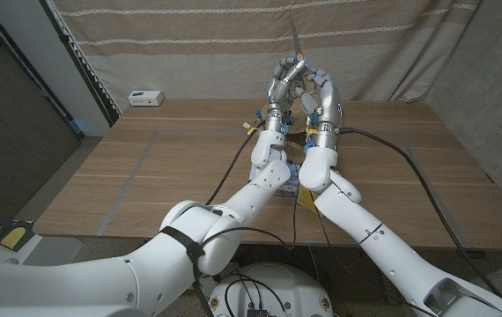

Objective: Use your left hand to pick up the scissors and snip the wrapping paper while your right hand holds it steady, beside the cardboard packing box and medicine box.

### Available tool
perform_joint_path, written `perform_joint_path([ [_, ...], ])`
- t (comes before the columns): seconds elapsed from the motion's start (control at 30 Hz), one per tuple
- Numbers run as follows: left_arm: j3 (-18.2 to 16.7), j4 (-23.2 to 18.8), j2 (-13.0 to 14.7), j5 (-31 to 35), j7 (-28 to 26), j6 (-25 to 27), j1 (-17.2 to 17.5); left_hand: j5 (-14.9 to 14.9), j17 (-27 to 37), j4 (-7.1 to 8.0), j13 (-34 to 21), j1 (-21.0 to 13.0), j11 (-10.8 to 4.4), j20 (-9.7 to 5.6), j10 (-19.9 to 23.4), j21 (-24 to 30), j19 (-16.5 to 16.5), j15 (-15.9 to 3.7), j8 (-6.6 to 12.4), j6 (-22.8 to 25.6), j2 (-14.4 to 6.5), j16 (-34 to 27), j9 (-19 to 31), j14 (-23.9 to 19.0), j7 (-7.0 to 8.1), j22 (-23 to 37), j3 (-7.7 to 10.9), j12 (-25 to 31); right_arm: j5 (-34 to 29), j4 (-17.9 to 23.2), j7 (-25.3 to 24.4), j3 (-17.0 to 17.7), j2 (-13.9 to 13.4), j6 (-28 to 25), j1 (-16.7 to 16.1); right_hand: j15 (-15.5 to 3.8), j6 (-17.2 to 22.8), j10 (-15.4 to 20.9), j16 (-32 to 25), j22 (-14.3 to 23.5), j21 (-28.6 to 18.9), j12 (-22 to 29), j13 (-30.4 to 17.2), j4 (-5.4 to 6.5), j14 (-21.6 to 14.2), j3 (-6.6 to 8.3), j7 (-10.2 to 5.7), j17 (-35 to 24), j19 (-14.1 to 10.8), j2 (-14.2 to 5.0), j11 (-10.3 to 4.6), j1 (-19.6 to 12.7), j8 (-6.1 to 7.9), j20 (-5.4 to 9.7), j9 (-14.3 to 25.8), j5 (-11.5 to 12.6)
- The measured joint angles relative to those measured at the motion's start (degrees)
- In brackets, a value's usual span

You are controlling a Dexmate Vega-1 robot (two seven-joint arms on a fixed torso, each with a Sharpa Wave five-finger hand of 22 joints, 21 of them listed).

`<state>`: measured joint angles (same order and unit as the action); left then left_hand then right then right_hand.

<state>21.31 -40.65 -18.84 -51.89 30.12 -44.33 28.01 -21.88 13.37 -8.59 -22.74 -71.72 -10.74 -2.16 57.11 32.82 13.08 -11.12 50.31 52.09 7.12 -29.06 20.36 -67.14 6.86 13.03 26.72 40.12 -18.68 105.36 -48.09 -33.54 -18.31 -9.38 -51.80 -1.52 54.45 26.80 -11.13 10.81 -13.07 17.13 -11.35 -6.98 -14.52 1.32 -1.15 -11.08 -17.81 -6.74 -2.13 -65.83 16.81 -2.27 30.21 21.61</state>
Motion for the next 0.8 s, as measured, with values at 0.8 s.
perform_joint_path([
  [0.8, 0.3, -0.8, 0.4, 0.7, -2.2, -0.5, 0.5, 0.0, -0.2, 0.01, 0.0, 0.0, 0.07, 0.0, -0.3, 0.0, 0.0, 0.11, 0.0, 0.0, 0.0, 0.1, 0.0, -0.1, 0.0, 0.0, -0.01, 0.0, 0.8, 0.7, 0.0, 1.0, -0.4, 1.0, -0.8, 0.3, -0.7, -0.3, 0.0, 0.0, 0.0, -1.5, 0.0, 0.09, 0.3, 1.25, 0.76, -0.3, 0.3, -0.76, 0.3, 0.3, 0.02, -0.3, 4.1, -4.8],
])
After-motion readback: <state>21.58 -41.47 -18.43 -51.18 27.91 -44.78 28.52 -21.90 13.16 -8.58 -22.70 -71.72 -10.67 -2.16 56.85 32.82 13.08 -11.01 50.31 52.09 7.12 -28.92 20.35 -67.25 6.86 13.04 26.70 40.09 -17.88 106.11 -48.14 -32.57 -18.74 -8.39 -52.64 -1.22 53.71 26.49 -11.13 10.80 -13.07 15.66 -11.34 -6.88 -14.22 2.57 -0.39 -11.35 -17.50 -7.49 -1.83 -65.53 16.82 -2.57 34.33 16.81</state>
